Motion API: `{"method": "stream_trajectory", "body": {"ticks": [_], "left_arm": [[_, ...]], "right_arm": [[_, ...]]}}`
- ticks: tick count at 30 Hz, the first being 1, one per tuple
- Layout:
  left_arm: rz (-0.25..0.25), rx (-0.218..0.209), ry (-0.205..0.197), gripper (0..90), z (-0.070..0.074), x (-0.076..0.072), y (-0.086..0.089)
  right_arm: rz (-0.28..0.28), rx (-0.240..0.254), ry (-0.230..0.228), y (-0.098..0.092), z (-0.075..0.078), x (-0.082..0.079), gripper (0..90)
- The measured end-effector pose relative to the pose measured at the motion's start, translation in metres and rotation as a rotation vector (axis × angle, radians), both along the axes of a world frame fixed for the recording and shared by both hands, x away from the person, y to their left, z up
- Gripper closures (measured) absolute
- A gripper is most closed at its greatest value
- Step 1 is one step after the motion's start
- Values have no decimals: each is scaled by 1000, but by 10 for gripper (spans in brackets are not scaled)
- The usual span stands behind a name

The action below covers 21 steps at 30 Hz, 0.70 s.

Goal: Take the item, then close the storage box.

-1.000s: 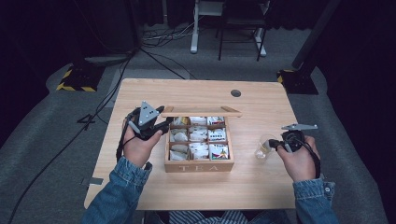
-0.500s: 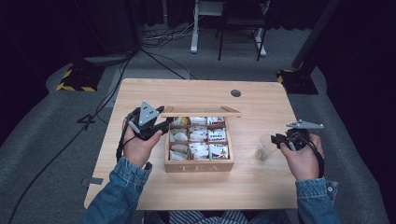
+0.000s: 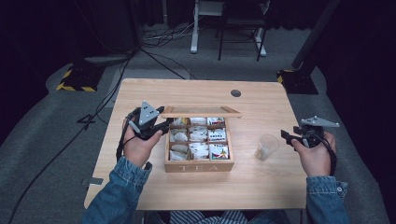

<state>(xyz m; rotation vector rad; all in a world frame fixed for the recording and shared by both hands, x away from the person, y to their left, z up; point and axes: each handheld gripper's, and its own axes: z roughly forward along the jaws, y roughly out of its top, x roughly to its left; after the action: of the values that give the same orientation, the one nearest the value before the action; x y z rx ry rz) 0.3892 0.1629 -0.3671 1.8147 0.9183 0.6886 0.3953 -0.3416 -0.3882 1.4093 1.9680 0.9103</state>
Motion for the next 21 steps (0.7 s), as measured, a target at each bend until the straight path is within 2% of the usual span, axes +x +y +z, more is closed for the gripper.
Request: {"method": "stream_trajectory", "body": {"ticks": [8, 16, 17, 20, 21], "left_arm": [[2, 13, 6, 517, -1, 2, -1], [0, 26, 5, 514, -1, 2, -1], [0, 26, 5, 514, -1, 2, -1], [-5, 32, 10, 512, -2, 0, -1], [-2, 28, 16, 512, -2, -1, -2]], "right_arm": [[-7, -8, 6, -20, -13, 5, 415], [-2, 10, 26, -35, -44, 8, 412], [-2, 15, 32, -36, -48, 8, 413], [-10, 80, 48, -40, -58, 10, 413], [-12, 68, 52, -40, -62, 11, 412]]}}
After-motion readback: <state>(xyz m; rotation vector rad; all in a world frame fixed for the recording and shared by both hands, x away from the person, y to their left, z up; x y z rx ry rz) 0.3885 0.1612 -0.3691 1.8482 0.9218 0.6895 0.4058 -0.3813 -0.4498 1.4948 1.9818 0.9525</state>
